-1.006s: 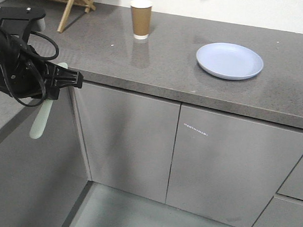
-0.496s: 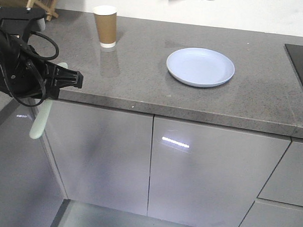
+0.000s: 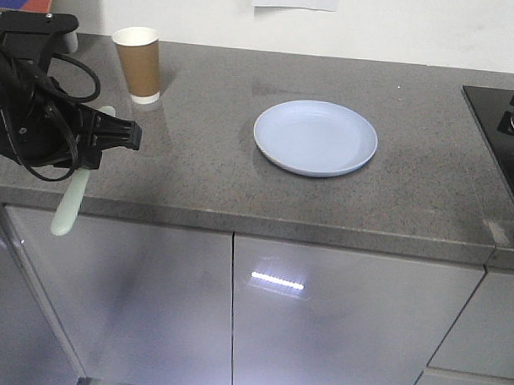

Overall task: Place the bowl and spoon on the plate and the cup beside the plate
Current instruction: 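Position the base in front of the blue plate, holding spoon and bowl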

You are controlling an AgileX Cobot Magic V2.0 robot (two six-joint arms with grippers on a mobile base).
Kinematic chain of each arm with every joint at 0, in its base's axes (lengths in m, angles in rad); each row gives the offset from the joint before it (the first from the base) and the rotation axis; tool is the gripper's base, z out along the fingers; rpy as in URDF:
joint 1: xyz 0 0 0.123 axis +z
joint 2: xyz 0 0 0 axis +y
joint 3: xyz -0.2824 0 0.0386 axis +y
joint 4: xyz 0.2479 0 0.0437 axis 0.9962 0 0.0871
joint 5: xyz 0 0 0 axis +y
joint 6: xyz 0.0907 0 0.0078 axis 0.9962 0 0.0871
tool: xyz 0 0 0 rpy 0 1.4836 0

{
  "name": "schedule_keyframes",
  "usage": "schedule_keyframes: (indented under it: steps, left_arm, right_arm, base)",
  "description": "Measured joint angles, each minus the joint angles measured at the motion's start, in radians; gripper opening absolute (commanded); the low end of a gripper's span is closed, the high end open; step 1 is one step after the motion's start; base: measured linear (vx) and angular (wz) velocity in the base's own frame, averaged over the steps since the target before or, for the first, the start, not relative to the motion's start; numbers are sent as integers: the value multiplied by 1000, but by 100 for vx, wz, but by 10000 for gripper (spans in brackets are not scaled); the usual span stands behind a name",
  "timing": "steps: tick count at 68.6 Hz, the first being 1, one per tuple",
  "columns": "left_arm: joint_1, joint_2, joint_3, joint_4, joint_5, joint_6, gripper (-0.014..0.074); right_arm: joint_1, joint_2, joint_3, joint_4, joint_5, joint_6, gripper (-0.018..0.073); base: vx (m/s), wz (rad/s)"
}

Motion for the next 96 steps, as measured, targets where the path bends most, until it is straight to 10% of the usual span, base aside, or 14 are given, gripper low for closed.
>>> schedule_keyframes:
  steps: [96]
  left_arm:
    - [0, 0, 0, 0, 0, 0, -6]
  right_arm:
    - [0, 0, 0, 0, 0, 0, -6]
  base:
    - [18, -6]
